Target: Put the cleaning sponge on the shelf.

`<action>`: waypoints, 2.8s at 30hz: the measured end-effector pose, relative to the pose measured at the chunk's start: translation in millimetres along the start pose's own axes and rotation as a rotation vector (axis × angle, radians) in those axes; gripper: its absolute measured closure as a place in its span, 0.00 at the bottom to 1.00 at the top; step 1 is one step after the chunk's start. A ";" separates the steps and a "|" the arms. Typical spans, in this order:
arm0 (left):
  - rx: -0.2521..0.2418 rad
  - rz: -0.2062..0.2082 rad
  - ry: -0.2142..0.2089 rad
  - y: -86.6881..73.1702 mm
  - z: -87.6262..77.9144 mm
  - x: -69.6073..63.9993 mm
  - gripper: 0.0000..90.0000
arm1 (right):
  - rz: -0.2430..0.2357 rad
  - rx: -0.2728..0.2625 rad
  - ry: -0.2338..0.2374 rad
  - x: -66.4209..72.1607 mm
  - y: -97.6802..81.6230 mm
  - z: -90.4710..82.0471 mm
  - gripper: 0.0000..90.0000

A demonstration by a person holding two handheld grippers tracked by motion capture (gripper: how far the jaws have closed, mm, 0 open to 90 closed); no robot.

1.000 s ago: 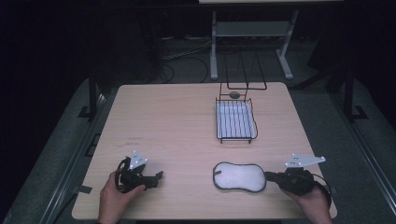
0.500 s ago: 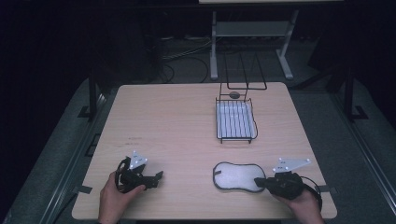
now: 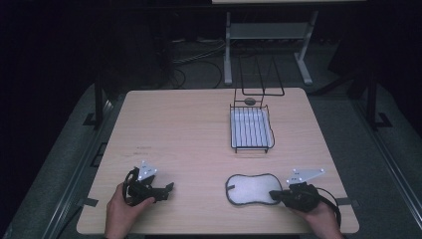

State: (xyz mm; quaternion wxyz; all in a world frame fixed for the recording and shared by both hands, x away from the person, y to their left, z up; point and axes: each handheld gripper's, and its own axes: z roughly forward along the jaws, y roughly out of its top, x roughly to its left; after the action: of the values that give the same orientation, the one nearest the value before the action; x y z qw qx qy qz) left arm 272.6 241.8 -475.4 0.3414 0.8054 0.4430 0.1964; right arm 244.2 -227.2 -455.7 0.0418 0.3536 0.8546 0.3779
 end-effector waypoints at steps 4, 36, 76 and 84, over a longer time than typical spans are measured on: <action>0.000 -0.001 0.000 0.0 0.0 0.0 0.14 | -0.001 -0.002 -0.007 -2.7 4.2 3.1 1.00; 0.000 0.000 0.000 0.0 0.0 0.0 0.14 | -0.039 -0.060 0.018 10.2 23.6 9.1 1.00; 0.000 0.000 0.000 0.0 0.0 0.0 0.14 | -0.057 -0.052 0.005 5.2 35.7 18.1 1.00; 0.000 0.000 0.000 0.0 0.1 0.0 0.14 | -0.073 -0.015 0.048 27.9 22.2 21.9 1.00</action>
State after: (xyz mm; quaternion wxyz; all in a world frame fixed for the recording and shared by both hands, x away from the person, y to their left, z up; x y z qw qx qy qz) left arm 272.6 241.8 -475.4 0.3415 0.8052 0.4431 0.1966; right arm 243.5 -185.7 -450.8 0.0378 0.3126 0.8650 0.3907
